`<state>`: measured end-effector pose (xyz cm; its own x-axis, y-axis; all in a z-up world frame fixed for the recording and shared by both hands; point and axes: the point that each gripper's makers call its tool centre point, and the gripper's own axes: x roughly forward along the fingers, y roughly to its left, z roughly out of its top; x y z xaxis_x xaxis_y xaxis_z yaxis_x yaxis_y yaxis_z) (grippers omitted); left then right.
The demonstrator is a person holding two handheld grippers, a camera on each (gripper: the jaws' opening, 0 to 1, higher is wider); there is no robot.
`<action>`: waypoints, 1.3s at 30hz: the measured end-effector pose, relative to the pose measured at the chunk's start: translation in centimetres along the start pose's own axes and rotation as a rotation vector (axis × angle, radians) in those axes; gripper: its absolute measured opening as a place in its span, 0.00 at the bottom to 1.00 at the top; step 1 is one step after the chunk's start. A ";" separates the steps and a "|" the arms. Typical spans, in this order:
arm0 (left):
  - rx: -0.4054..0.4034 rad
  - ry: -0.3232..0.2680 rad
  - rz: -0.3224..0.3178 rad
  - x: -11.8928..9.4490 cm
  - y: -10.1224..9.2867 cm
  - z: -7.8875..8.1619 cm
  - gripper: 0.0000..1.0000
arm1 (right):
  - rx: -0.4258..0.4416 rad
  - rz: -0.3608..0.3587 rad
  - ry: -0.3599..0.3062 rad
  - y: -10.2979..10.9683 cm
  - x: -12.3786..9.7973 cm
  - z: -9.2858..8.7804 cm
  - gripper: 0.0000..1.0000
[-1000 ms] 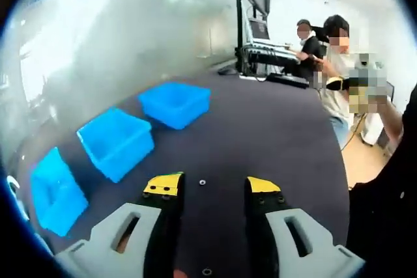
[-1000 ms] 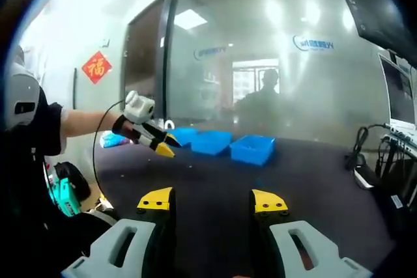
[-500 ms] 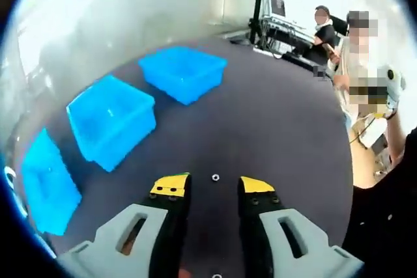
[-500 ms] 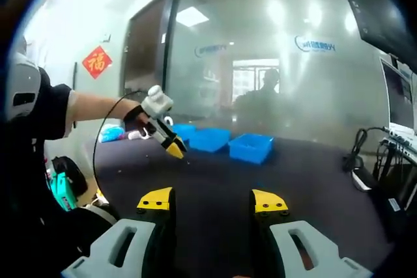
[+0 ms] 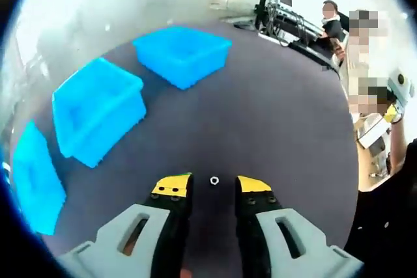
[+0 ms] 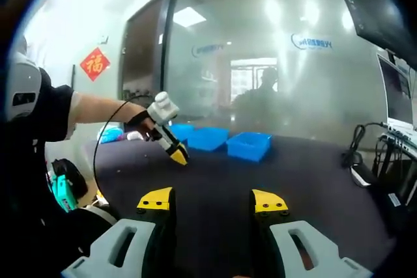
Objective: Sort the screws, nuts, and washers into the corresponding bins
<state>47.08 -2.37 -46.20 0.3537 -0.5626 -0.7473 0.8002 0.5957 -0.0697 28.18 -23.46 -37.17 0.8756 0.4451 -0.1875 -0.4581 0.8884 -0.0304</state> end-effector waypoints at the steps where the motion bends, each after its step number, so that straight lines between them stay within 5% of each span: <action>1: 0.000 0.000 0.000 0.0 0.0 0.0 0.19 | 0.001 0.000 -0.001 0.0 0.0 0.0 0.41; 20: -0.048 -0.038 0.014 -0.3 -0.1 -0.5 0.04 | 0.010 0.007 0.000 0.3 0.0 -0.3 0.41; 33: -0.092 -0.302 0.041 -4.8 -1.5 2.1 0.04 | -0.001 0.007 -0.021 0.7 0.4 0.8 0.41; 39: 0.000 -0.465 0.123 -8.0 -2.3 2.8 0.04 | -0.008 0.008 -0.035 1.2 0.6 1.4 0.41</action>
<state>43.74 -0.83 -38.22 0.6250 -0.6846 -0.3750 0.7388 0.6740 0.0009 28.40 -22.01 -35.91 0.8769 0.4556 -0.1530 -0.4658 0.8841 -0.0371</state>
